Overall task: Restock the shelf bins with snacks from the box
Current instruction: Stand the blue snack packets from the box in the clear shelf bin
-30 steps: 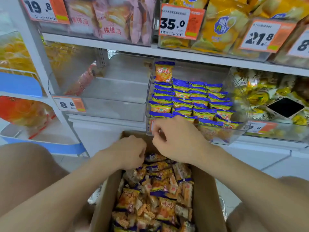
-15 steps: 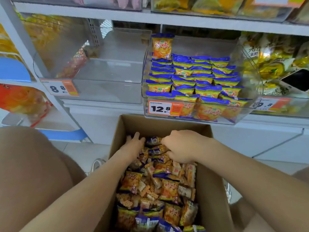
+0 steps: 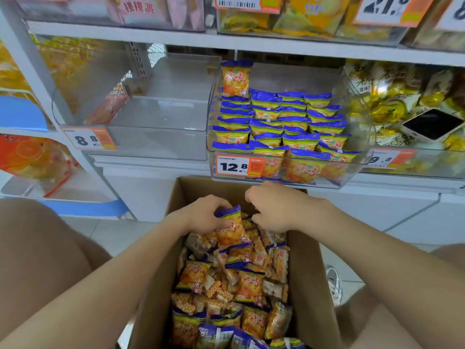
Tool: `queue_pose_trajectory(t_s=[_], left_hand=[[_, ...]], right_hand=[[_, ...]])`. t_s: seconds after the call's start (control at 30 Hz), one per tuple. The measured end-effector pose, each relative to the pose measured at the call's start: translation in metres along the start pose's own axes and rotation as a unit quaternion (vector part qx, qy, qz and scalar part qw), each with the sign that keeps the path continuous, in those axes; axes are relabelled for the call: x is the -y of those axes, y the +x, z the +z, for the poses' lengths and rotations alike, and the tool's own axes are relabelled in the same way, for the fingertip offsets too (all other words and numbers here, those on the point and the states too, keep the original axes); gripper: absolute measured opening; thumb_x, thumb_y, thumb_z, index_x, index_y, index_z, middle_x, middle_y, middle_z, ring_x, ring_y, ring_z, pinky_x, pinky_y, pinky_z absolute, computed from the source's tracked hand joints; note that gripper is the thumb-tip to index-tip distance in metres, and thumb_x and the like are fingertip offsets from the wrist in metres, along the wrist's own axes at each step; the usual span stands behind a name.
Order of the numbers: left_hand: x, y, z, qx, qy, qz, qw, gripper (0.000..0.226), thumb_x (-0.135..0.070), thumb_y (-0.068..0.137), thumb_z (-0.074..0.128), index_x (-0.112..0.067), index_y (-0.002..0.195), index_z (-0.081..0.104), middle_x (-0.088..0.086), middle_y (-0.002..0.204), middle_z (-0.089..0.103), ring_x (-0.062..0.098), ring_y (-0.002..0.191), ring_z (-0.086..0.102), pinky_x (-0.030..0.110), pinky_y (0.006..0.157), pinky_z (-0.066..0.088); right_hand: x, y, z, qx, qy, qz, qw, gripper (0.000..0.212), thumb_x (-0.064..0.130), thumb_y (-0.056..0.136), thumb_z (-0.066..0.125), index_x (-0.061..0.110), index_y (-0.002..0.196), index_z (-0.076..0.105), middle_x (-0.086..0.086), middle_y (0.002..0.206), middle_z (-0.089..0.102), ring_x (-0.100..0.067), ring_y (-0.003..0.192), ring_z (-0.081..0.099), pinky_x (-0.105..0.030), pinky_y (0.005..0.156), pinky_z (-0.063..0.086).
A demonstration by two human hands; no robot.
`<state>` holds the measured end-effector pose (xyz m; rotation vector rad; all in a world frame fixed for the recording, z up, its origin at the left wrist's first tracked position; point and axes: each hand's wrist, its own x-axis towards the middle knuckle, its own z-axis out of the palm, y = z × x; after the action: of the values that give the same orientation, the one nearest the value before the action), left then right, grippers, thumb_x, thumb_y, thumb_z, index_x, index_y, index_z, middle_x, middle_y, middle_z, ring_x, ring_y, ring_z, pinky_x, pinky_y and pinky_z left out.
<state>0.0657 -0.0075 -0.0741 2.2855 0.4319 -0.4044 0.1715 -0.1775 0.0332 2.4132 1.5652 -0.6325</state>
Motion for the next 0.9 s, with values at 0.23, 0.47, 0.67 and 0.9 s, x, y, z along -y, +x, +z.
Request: queue_pose_trajectory(t_s=[0.23,0.47,0.67,0.9], left_hand=[[-0.054,-0.051,-0.049,-0.125,-0.163,0.066,0.976,0.020,-0.031,0.101,0.068,-0.025,0.120,0.067,-0.004,0.106,0.076,0.013,0.093,0.073,0.029,0.070,0.060],[-0.082,-0.070,-0.082,-0.241,-0.260,0.124,0.927,0.017,-0.022,0.102,0.066,-0.016,0.117,0.070,-0.001,0.111,0.076,0.013,0.091,0.074,0.028,0.067,0.059],[-0.090,-0.055,-0.105,-0.354,-0.130,0.175,0.909,0.017,-0.034,0.105,0.061,-0.021,0.116,0.065,-0.001,0.111,0.065,0.015,0.077,0.071,0.032,0.070,0.060],[-0.080,-0.026,-0.111,-0.448,0.032,0.090,0.889,0.046,-0.018,0.097,0.064,-0.011,0.138,0.047,0.007,0.134,0.042,0.022,0.114,0.051,0.030,0.092,0.041]], right_hand=[[-0.006,-0.011,-0.027,-0.076,0.341,0.040,0.936,0.059,0.025,0.087,0.084,0.019,0.137,0.053,-0.010,0.102,0.074,-0.019,0.084,0.072,-0.045,0.082,0.063],[-0.009,-0.029,-0.061,-0.063,0.553,0.042,0.830,0.029,0.035,0.093,0.079,0.016,0.112,0.067,-0.005,0.098,0.081,-0.022,0.086,0.080,-0.035,0.072,0.064],[-0.026,-0.013,-0.082,-0.141,0.566,0.037,0.811,0.046,0.041,0.083,0.087,0.014,0.117,0.074,-0.003,0.088,0.077,-0.006,0.067,0.071,-0.026,0.063,0.058],[-0.052,0.061,-0.099,-0.422,0.460,0.070,0.778,0.020,0.030,0.091,0.081,0.014,0.098,0.071,0.003,0.088,0.076,-0.011,0.080,0.073,-0.031,0.075,0.059]])
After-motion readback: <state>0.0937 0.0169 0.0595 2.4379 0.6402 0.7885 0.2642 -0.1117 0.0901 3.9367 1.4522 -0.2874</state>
